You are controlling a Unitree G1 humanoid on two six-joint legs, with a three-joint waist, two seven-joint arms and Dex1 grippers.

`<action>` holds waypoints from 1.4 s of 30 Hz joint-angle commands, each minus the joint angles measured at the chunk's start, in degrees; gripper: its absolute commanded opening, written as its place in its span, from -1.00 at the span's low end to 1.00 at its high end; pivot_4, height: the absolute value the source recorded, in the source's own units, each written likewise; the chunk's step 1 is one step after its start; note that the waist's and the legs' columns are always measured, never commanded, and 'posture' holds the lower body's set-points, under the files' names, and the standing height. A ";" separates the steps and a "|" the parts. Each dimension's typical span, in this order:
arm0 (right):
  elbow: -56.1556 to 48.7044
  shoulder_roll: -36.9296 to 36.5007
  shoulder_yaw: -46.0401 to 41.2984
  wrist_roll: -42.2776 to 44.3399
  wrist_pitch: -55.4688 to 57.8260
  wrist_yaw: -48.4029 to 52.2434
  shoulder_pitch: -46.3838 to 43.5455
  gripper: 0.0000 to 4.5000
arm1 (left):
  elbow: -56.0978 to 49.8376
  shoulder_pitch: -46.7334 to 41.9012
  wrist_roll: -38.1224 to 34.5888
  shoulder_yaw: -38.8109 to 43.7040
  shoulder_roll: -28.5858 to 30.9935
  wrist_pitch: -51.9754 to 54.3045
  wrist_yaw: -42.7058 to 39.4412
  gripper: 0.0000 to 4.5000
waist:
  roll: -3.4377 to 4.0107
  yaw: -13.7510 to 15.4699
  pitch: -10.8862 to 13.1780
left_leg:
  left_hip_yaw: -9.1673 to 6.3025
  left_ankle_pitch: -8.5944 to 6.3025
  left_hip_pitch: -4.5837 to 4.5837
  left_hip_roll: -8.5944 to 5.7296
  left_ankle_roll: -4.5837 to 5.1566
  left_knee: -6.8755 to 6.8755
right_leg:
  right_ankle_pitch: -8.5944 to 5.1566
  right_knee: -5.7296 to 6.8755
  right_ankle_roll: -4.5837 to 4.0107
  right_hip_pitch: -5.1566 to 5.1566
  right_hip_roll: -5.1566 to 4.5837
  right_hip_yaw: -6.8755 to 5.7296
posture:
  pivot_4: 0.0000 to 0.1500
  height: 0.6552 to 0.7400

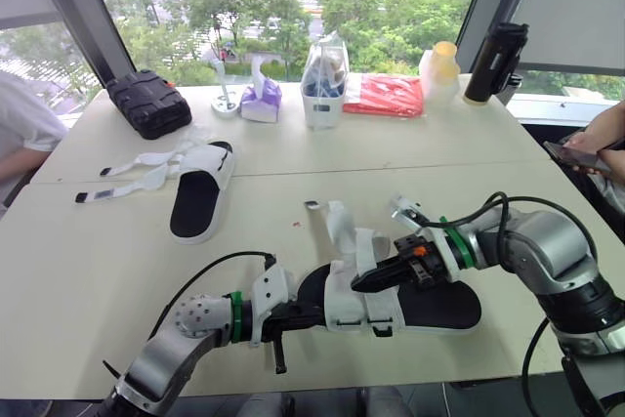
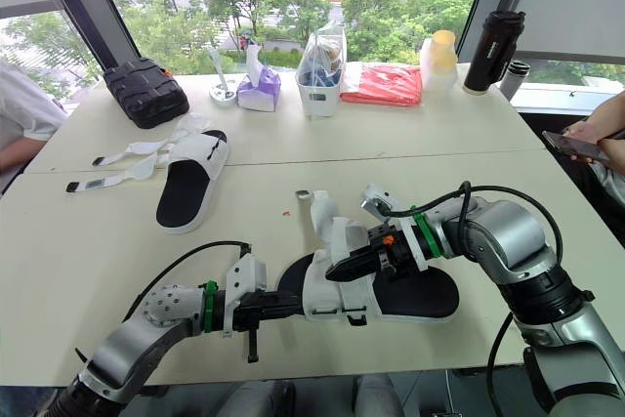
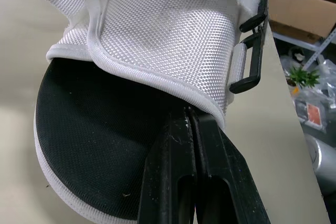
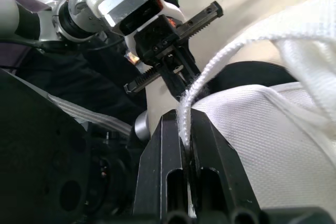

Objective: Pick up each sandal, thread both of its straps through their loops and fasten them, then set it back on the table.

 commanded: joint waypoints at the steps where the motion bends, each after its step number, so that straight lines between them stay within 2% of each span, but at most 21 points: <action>1: -3.79 -2.30 -0.88 0.80 -0.80 -1.51 3.26 -0.99 | 1.23 1.06 0.71 -1.21 0.53 0.88 -0.41 -1.00 | -0.01 0.01 0.00 | 0.00 0.00 0.00 0.00 0.00 0.00 | 0.00 -0.01 0.00 0.00 0.00 0.00 | 1.00 1.00; 6: -5.53 -3.94 0.66 -2.19 -5.59 -4.43 8.54 -0.99 | 1.00 1.19 0.72 -1.21 0.66 0.77 -0.52 -1.00 | -0.01 -0.05 -0.01 | 0.02 0.00 0.01 0.00 0.01 0.00 | -0.01 -0.02 0.01 0.02 0.00 0.00 | 1.00 1.00; 12: -6.20 -4.71 -0.31 -1.25 -6.75 -5.48 9.79 -0.99 | 0.67 1.53 0.46 -1.06 0.69 1.10 -0.40 -1.00 | -0.02 -0.06 -0.02 | 0.04 0.00 0.09 0.03 0.01 0.01 | -0.01 -0.02 0.02 0.10 0.00 0.00 | 1.00 1.00; 16: -8.52 -7.19 -3.88 2.56 -5.26 -4.24 8.74 -0.36 | 0.33 1.90 0.37 -1.17 0.54 1.24 -0.19 -1.00 | -0.02 -0.05 -0.02 | 0.03 0.00 0.07 0.03 0.01 0.02 | -0.01 -0.02 0.02 0.10 0.00 0.00 | 1.00 1.00; 21: -10.53 -13.02 -7.56 4.81 -5.74 -1.75 8.73 0.79 | -0.02 2.45 0.35 -1.41 0.30 1.27 0.04 -1.00 | -0.02 -0.06 -0.02 | 0.04 0.00 0.08 0.06 0.01 0.02 | -0.01 -0.02 0.02 0.10 0.01 -0.01 | 1.00 1.00; 22: -10.86 -14.75 -8.71 5.60 -5.54 -0.84 8.77 0.97 | 0.05 2.49 0.36 -1.43 0.21 1.21 0.06 -1.00 | -0.01 -0.05 -0.01 | 0.05 0.00 0.08 0.07 0.01 0.02 | -0.01 -0.02 0.02 0.10 0.01 -0.01 | 1.00 1.00; 28: -11.70 -23.08 -15.30 8.78 -4.85 2.08 13.91 0.97 | -0.47 3.33 0.27 -1.45 -0.08 1.14 0.25 -1.00 | -0.03 0.01 -0.01 | 0.07 -0.03 0.05 0.10 0.06 0.02 | -0.04 -0.05 0.06 0.09 0.02 -0.04 | 1.00 1.00; 32: -10.97 -26.13 -22.31 10.76 -2.84 2.89 22.80 0.97 | -1.08 4.26 0.30 -1.41 0.05 0.86 0.35 -1.00 | -0.03 0.10 -0.01 | 0.09 -0.04 0.02 0.11 0.08 0.02 | -0.05 -0.08 0.06 0.09 0.02 -0.03 | 1.00 1.00; 37: -13.12 -23.17 -21.84 9.26 -5.20 -0.54 33.18 0.97 | -1.59 4.44 0.49 -1.65 -0.10 0.97 0.57 -1.00 | -0.03 0.06 -0.02 | 0.12 -0.05 0.04 0.12 0.09 0.02 | -0.05 -0.09 0.06 0.10 0.02 -0.02 | 1.00 1.00; 42: -14.81 -18.17 -17.96 9.16 -6.58 -4.87 34.63 0.97 | -1.75 4.45 0.65 -1.85 0.15 1.01 0.55 -1.00 | -0.01 0.00 -0.03 | 0.15 -0.04 0.06 0.13 0.09 0.02 | -0.05 -0.09 0.08 0.10 0.02 0.00 | 1.00 1.00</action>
